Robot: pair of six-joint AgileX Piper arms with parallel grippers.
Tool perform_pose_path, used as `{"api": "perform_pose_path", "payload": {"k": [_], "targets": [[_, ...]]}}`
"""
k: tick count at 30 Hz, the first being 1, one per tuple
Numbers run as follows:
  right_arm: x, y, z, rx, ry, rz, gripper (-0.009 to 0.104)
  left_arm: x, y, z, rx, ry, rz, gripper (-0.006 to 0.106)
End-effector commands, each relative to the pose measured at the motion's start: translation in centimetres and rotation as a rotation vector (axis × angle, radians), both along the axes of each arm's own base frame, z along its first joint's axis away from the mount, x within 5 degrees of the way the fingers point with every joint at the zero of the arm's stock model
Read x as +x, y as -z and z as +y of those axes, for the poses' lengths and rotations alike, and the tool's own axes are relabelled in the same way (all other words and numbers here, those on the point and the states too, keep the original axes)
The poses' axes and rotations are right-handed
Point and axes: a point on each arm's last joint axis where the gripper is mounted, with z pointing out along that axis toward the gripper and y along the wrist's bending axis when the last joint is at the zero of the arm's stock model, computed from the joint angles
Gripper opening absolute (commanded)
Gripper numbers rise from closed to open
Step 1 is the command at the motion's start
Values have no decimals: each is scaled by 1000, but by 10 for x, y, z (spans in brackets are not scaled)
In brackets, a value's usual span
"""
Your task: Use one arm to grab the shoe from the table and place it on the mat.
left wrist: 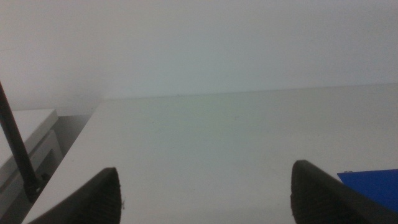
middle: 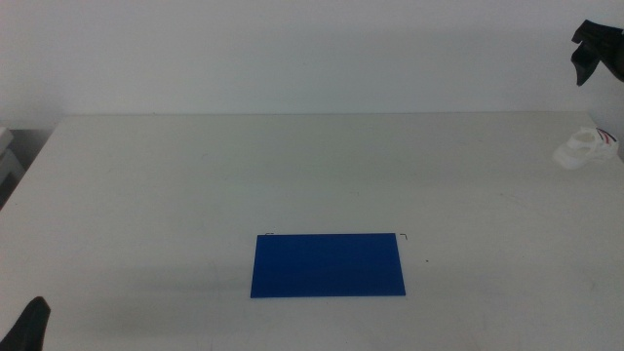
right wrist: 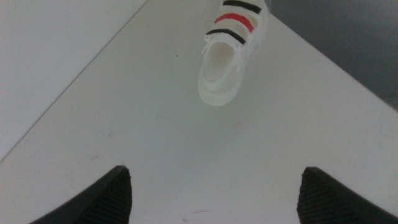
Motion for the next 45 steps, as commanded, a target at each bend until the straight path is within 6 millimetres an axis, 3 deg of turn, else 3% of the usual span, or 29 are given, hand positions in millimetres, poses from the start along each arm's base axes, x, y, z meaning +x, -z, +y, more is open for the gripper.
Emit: {"api": "perform_pose_path", "payload": {"k": [1,16,24,30,45], "targets": [[-8,-33,-5,-10,44,-118,89,0,-6,0,-18,-1,-85,94],[-16,-29,-12,-90,82,-16,89,0,-6,0,-18,-1,-85,94],[-14,-23,-15,9,170,-10,89,0,-6,0,-18,-1,-85,94],[0,-16,-21,61,292,18,89,0,-6,0,-18,-1,-85,94],[55,23,-29,127,547,15,89,0,-6,0,-18,-1,-85,94]]}}
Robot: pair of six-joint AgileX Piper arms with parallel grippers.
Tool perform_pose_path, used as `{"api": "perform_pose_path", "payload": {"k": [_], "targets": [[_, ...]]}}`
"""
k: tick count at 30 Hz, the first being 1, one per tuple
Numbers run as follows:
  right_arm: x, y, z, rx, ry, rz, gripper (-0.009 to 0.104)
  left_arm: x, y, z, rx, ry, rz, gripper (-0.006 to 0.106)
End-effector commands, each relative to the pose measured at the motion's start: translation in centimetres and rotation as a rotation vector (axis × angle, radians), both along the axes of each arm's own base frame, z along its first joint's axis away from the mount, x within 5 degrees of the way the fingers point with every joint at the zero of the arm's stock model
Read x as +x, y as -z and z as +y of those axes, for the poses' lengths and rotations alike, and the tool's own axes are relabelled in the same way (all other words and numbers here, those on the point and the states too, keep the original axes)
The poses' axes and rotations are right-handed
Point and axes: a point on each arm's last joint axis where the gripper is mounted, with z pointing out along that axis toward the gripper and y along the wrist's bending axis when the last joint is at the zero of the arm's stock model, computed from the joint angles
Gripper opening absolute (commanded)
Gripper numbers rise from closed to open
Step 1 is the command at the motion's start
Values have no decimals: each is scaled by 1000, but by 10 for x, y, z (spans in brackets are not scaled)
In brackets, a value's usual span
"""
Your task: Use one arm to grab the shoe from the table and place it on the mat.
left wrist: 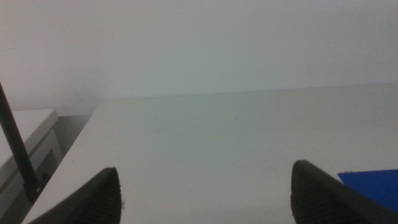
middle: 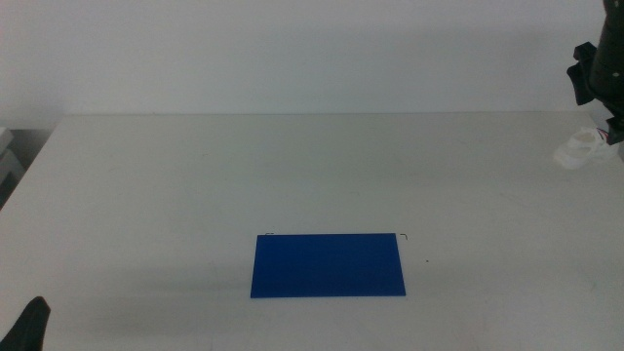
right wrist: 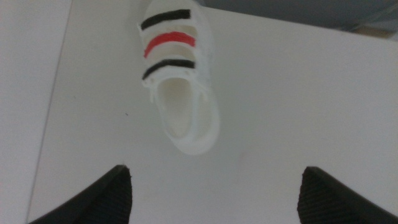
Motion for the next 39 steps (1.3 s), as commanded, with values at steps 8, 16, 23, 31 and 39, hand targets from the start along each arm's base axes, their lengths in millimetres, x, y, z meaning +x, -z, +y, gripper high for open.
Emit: {"api": "perform_pose_path", "payload": {"k": [8,16,23,31,39], "targets": [[11,-15,-9,-31,49,-47,89,0,-6,0,-18,-1,-85,94],[17,-6,-20,-76,30,-49,89,0,-6,0,-18,-1,-85,94],[19,-8,-37,-73,79,-109,89,0,-6,0,-18,-1,-85,94],[26,-1,-44,-82,90,-156,89,0,-6,0,-18,-1,-85,94],[35,16,-44,-71,74,-169,87,0,-6,0,-18,-1,-85,94]]}}
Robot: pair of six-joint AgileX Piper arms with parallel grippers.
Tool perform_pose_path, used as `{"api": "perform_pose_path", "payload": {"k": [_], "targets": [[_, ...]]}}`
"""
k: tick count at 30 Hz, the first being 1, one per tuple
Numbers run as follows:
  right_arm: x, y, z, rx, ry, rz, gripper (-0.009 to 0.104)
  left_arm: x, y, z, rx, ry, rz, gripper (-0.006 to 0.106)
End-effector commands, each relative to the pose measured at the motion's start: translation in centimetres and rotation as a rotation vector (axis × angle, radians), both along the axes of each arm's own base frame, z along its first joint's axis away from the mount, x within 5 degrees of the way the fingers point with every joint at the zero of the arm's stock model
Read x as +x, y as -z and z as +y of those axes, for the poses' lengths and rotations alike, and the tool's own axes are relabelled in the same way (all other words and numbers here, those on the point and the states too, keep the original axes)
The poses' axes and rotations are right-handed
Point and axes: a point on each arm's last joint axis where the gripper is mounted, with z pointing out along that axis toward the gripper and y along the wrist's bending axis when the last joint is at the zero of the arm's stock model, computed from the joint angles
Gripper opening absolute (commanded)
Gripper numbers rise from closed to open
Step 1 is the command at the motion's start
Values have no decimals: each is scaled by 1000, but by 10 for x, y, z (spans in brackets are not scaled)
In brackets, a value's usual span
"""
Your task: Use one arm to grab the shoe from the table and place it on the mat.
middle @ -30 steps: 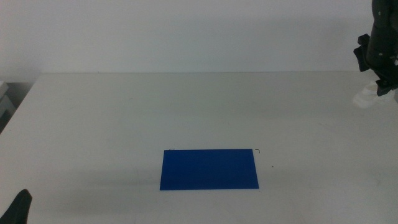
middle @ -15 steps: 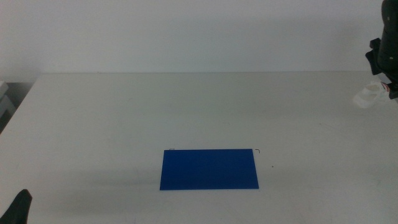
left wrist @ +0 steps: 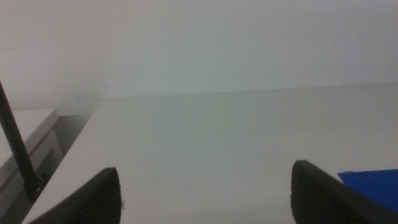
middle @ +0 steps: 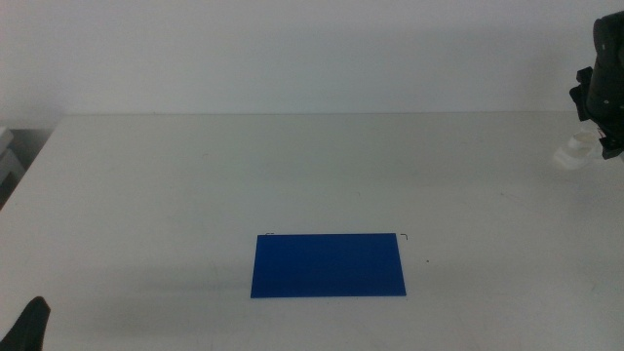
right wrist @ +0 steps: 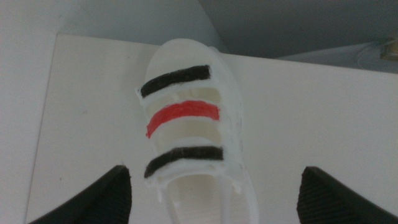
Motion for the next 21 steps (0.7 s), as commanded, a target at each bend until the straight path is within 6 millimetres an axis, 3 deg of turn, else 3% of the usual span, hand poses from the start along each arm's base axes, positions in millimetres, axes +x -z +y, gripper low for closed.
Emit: {"api": "perform_pose_path", "payload": {"k": [1,17,21], "targets": [[-3,-46,-6,-53,-5,-123,87,0,-6,0,-18,-1,-85,94],[10,-19,-10,-42,4,-154,87,0,-6,0,-18,-1,-85,94],[11,-15,-10,-34,14,-152,81,0,-6,0,-18,-1,-85,94]]}}
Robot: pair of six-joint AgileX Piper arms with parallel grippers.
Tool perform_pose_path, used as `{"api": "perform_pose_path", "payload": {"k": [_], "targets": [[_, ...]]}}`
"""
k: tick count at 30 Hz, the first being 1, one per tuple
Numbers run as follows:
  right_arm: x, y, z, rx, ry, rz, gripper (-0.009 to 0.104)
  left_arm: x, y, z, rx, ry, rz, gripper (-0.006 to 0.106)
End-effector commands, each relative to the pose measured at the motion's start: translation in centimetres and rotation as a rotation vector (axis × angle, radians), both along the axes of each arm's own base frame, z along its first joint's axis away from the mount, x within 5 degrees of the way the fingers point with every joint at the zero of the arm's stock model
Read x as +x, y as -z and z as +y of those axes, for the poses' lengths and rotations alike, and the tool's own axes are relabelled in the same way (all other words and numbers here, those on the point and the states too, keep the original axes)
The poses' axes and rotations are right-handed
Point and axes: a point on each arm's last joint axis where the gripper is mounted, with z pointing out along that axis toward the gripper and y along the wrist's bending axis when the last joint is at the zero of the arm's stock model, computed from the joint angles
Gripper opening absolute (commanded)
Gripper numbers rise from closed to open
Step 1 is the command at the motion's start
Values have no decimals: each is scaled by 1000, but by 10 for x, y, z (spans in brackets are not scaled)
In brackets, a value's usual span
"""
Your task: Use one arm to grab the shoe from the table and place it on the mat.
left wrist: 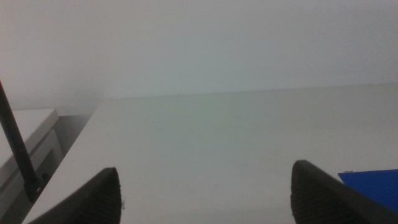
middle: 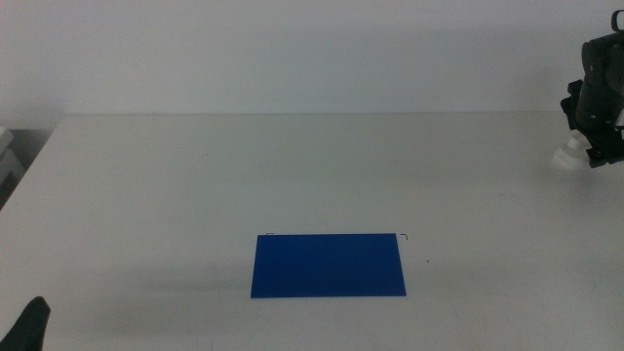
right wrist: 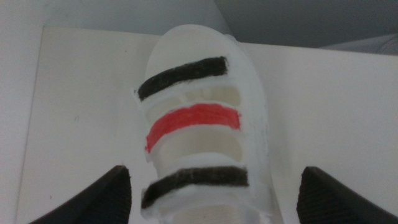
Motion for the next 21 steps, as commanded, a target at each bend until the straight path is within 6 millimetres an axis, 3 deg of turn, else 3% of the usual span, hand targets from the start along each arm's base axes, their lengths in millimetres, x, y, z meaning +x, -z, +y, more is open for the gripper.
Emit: {"api": "perform_pose_path", "payload": {"k": [1,2,7,10,17,21], "targets": [[-2,-48,-8,-48,3,-116,77,0,-6,0,-18,-1,-85,94],[-2,-48,-8,-47,3,-113,56,0,-6,0,-18,-1,-85,94],[-7,-45,-7,-31,26,-54,16,0,-6,0,-18,-1,-85,94],[-11,-45,-6,-26,43,-17,-2,0,-6,0,-18,-1,-85,94],[-17,-66,11,-33,42,59,-4,0,-6,0,-18,-1,-85,94],[-17,-84,28,-39,-57,40,-1,0,-6,0,-18,-1,-85,94]]}}
